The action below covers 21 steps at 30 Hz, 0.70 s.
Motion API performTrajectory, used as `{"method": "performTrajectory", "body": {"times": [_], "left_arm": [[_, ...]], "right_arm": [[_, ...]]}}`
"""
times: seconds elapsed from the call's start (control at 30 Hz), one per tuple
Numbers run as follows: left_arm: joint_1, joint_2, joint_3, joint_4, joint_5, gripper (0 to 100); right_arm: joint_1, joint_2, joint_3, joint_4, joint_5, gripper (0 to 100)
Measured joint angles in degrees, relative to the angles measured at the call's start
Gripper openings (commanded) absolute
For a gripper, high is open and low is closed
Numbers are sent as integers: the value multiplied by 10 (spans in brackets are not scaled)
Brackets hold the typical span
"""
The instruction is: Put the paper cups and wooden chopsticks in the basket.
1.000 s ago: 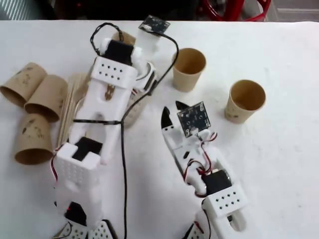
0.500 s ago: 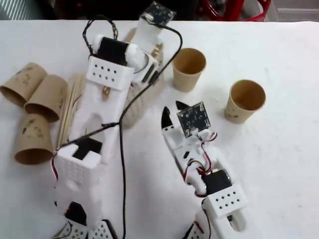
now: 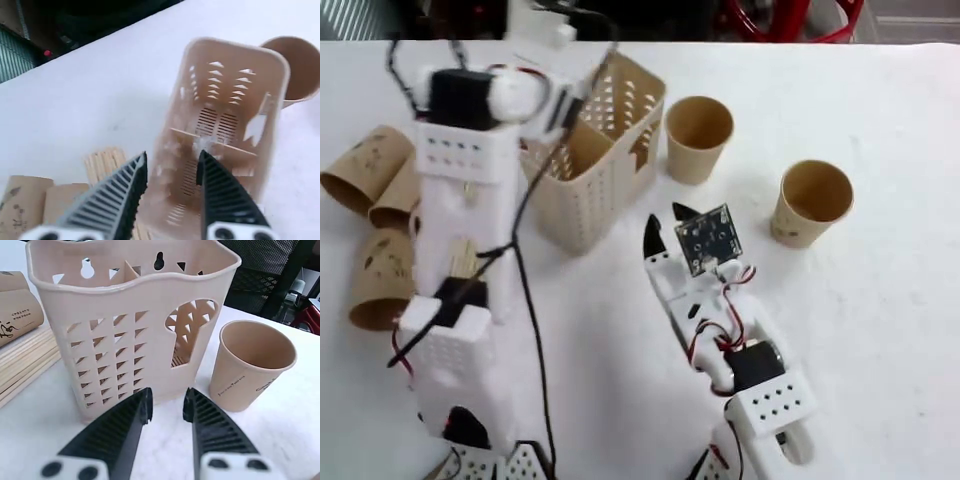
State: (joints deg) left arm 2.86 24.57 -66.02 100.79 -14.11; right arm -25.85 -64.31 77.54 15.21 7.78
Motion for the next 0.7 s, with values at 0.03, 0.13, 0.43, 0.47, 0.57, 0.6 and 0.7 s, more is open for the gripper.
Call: {"method": "performTrajectory", "body": {"times": [0.03,0.13,0.43,0.47,0.57,0.6,0.7], "left_arm": [[-8,4,0,-8,-22,176],[-12,23,-1,-24,-92,173],[-1,65,-2,-17,254,177],[6,65,-2,-15,288,177],[31,65,-2,-15,357,177],[37,65,-2,-15,375,177],[47,69,-2,-15,409,177]], "right_arm": [[0,0,0,0,0,112],[0,0,0,0,0,112],[0,0,15,0,0,112],[0,0,16,0,0,112],[-1,0,16,0,0,112],[0,0,16,0,0,112],[0,0,16,0,0,112]]}}
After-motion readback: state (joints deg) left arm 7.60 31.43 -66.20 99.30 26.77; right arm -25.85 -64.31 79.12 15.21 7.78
